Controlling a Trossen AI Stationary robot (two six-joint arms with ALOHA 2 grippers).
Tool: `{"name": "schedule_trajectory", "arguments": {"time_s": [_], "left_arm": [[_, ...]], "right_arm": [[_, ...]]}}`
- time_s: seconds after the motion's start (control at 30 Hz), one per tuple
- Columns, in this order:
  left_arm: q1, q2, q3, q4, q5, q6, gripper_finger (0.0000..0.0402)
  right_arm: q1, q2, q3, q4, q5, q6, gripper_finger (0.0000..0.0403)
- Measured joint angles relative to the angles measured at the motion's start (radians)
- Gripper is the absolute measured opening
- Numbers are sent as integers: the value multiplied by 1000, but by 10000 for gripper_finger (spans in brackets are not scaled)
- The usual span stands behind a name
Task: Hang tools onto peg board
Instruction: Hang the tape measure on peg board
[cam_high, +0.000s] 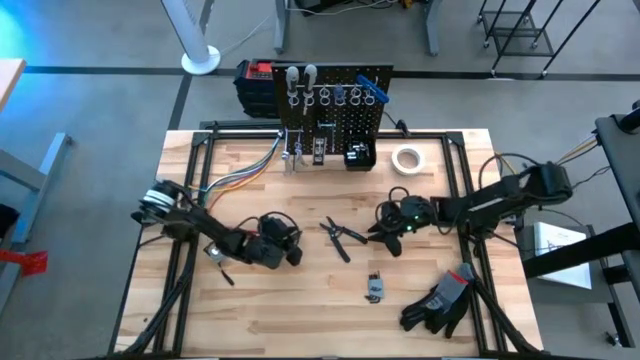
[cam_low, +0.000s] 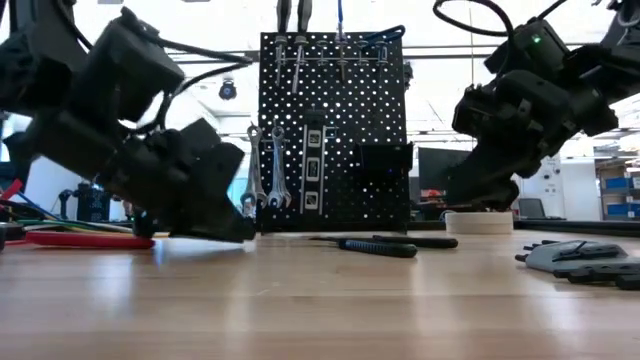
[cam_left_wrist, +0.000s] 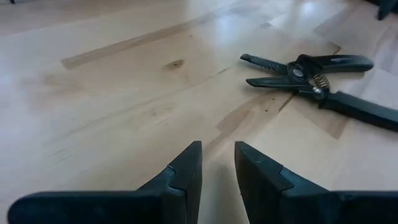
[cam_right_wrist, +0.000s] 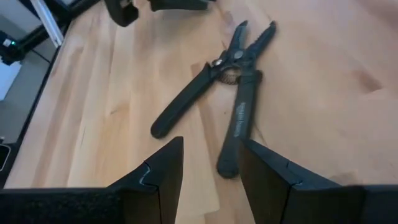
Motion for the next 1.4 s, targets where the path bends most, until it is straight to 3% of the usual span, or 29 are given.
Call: {"name": "schedule_trajectory", "arguments": {"time_s": [0.27, 0.63, 0.93, 1.1, 1.4], "left_arm": [[2, 69, 57, 2, -22, -7, 84], [1, -102, 35, -43, 39, 105, 84], [-2, -323, 48, -472, 155, 60, 84], [-11, -425, 59, -626, 209, 64, 84], [-21, -490, 119, -938, 350, -25, 84]], "right_arm": [[31, 174, 75, 17, 107, 5, 158], [37, 346, 190, 26, 120, 3, 161], [43, 270, 156, 0, 112, -7, 144], [47, 190, 138, -105, 111, -27, 138], [60, 63, 110, -171, 112, -29, 119]]}}
